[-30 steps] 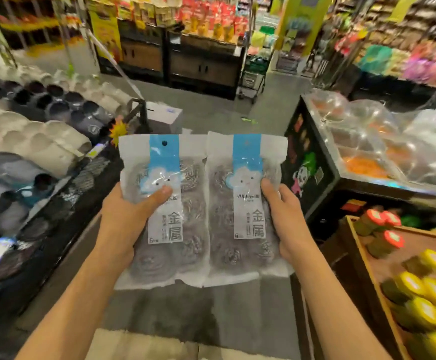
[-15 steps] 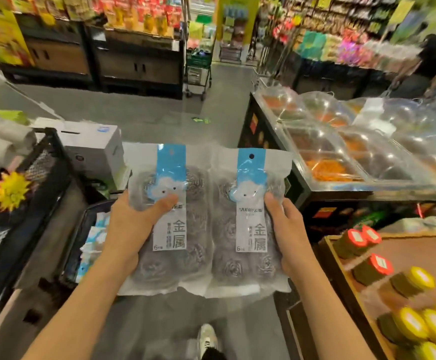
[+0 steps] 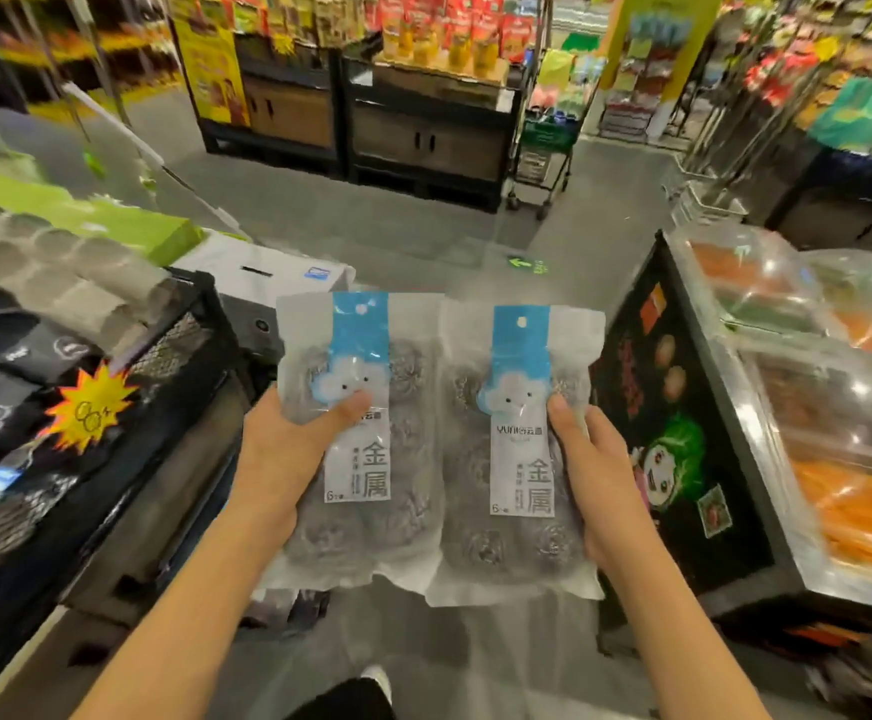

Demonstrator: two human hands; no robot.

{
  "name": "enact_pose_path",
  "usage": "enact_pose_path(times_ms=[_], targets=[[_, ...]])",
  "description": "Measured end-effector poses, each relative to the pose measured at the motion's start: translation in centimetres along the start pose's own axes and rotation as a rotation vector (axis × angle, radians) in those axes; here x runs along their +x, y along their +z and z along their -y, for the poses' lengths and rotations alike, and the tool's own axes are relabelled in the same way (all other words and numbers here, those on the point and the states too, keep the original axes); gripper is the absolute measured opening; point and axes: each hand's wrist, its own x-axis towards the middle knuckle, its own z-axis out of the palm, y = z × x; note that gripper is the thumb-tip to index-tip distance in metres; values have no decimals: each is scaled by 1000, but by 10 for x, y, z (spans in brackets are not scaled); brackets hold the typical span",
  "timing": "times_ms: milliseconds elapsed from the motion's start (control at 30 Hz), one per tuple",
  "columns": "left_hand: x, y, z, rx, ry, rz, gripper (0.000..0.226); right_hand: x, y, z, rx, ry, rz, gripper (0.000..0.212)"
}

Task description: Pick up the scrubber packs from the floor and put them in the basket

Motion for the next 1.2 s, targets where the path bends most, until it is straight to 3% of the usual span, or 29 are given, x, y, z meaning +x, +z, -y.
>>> enact_pose_path(times_ms=[67, 167, 200, 300, 367, 567, 800, 933, 1200], targets=[[27, -10, 1, -8, 3, -75, 46, 36, 27, 2, -24, 8, 64, 43], [66, -28, 2, -26, 11, -185, 44, 90, 74, 5, -54, 60, 163, 88], [78, -36, 1, -37, 4, -226, 43, 105, 90, 8, -65, 61, 206, 82], [109, -55, 0, -81, -4, -324, 41, 146, 135, 15, -99, 78, 315, 35], [126, -67, 1, -108, -7, -366, 40, 168, 163, 20, -139, 65, 368, 28], [156, -99, 19, -195, -36, -561, 48, 226, 244, 19, -212, 38, 549, 20], [179, -108, 63, -275, -123, -922, 58, 298, 325, -20, -296, 85, 882, 15], [203, -105, 94, -338, -163, -1111, 67, 336, 368, -58, -338, 142, 1032, 18], [231, -113, 200, -394, -224, -1315, 55, 391, 420, -176, -408, 125, 1151, 16]])
